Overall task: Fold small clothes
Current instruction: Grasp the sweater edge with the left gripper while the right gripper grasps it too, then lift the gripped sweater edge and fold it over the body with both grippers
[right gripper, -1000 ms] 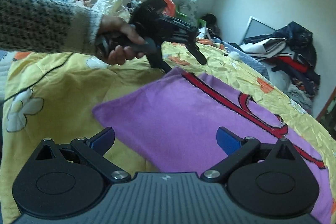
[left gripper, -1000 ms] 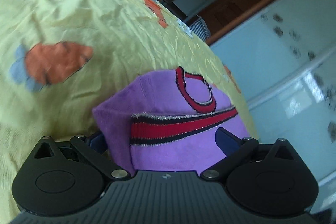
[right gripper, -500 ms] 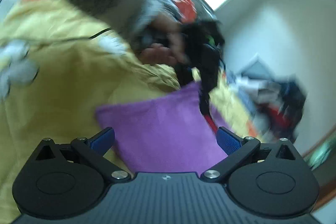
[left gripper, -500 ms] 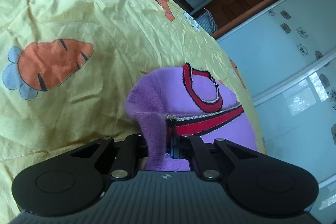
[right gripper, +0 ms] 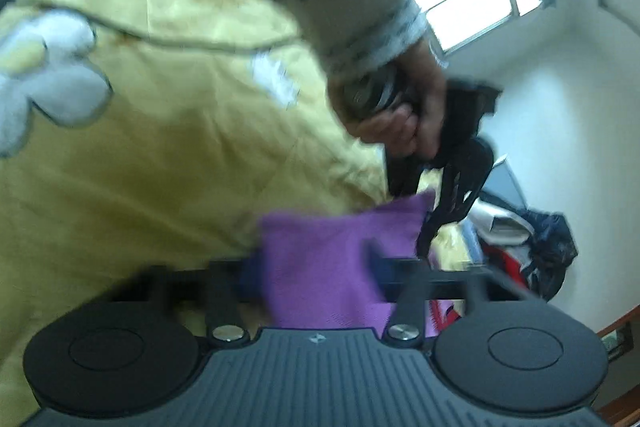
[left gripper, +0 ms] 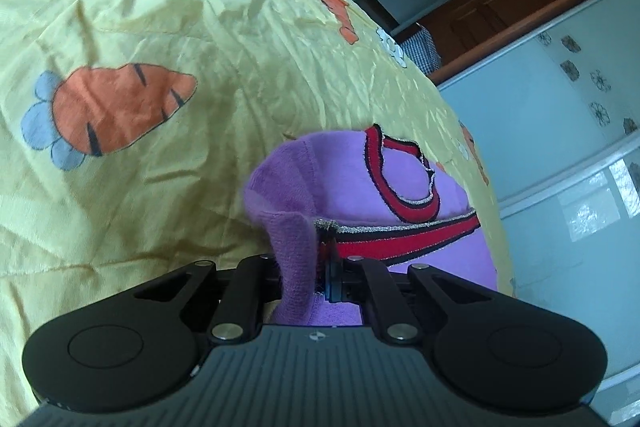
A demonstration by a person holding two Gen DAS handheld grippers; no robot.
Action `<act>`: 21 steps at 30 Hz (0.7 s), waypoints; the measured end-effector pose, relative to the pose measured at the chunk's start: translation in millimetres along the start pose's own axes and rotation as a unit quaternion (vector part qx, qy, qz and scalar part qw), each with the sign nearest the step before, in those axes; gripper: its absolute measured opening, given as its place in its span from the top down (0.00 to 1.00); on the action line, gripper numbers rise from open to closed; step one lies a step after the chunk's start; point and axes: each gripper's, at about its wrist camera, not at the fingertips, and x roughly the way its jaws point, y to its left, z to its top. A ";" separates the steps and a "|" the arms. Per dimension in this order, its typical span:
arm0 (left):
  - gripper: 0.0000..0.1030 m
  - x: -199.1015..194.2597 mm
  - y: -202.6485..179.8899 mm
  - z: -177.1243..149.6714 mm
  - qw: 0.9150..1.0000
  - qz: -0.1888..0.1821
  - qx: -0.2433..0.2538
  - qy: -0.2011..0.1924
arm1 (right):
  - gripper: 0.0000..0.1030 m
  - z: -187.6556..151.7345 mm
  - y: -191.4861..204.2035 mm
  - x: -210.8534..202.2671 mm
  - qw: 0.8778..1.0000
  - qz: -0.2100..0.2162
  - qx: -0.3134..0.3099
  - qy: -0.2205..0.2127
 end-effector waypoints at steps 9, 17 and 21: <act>0.90 -20.5 -8.9 3.4 0.997 -0.032 -0.060 -0.023 | 0.95 -13.5 -58.6 -13.4 0.977 0.062 0.199 -0.043; 0.91 -9.2 -63.5 23.1 0.994 -0.026 -0.106 -0.031 | 0.96 -68.5 -142.4 -29.5 0.894 0.084 0.434 -0.072; 0.91 23.4 -95.3 31.3 0.992 -0.019 -0.123 -0.025 | 0.96 -115.1 -169.9 -40.3 0.848 0.082 0.516 -0.082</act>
